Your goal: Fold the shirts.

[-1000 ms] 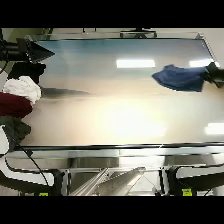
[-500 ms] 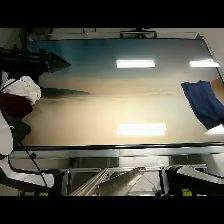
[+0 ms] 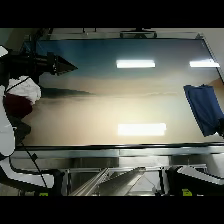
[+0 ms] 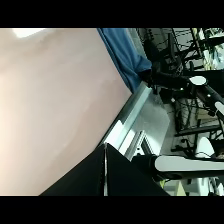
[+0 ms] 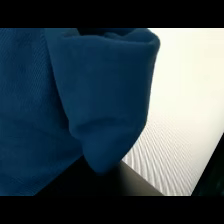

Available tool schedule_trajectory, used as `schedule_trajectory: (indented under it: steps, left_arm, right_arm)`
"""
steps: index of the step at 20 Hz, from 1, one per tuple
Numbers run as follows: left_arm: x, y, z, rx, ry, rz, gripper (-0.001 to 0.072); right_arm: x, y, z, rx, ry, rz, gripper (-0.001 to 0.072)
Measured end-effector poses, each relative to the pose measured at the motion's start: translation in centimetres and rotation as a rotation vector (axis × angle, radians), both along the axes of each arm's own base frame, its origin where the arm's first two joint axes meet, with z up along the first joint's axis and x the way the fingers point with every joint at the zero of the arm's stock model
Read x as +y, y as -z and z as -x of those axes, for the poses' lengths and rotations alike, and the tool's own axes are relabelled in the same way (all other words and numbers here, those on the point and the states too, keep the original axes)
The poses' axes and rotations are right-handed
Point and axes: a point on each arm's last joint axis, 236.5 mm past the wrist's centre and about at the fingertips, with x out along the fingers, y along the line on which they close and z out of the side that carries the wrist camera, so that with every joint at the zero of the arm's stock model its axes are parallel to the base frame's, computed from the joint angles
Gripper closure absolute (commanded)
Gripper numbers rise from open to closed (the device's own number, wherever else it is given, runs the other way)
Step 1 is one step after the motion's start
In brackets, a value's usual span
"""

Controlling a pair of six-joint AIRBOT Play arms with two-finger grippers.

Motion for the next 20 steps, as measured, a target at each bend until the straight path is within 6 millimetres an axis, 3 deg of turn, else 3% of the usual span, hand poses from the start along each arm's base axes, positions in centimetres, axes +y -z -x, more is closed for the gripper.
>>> schedule_trajectory:
  steps: [1,2,3,4,9,12,16,17,18,19,20]
  left_arm:
    - [0.0,0.0,0.0,-0.001,0.0,0.001,0.0706]
    - [0.0,-0.1,0.0,-0.001,0.001,0.001,0.0706]
    - [-0.1,-0.1,0.0,-0.001,0.001,0.002,0.0706]
    - [-0.1,-0.1,0.0,-0.001,0.001,0.002,0.0706]
    - [-0.1,-0.1,0.3,0.003,0.011,0.001,0.0706]
    - [-0.1,0.0,0.5,0.007,0.02,0.0,0.0706]
    - [0.0,0.0,0.6,0.011,0.023,-0.001,0.0706]
    - [0.0,0.0,0.6,0.011,0.024,-0.001,0.0706]
    - [0.0,0.0,0.6,0.011,0.024,0.0,0.0706]
    - [0.0,-0.1,0.6,0.01,0.024,0.001,0.0706]
    - [0.0,-0.1,0.7,0.009,0.024,0.002,0.0706]
  right_arm:
    - [0.0,0.0,0.0,0.001,0.0,-0.001,0.0687]
    - [0.1,0.1,0.0,0.001,-0.001,-0.001,0.0567]
    - [0.1,0.1,0.1,0.003,-0.002,-0.003,0.0287]
    - [0.3,0.2,0.2,0.007,-0.006,-0.009,0.0166]
    - [1.6,0.0,0.5,0.021,-0.032,-0.058,0.0167]
    - [1.9,-1.3,1.1,0.034,-0.054,-0.072,0.0166]
    - [1.2,-5.3,2.0,0.018,-0.06,-0.049,0.0186]
    - [1.0,-6.5,2.0,0.009,-0.063,-0.035,0.0309]
    - [1.0,-7.8,1.7,-0.01,-0.067,-0.022,0.0519]
    - [1.1,-9.2,1.2,-0.038,-0.072,-0.011,0.068]
    - [1.5,-10.4,0.5,-0.071,-0.08,-0.006,0.0696]
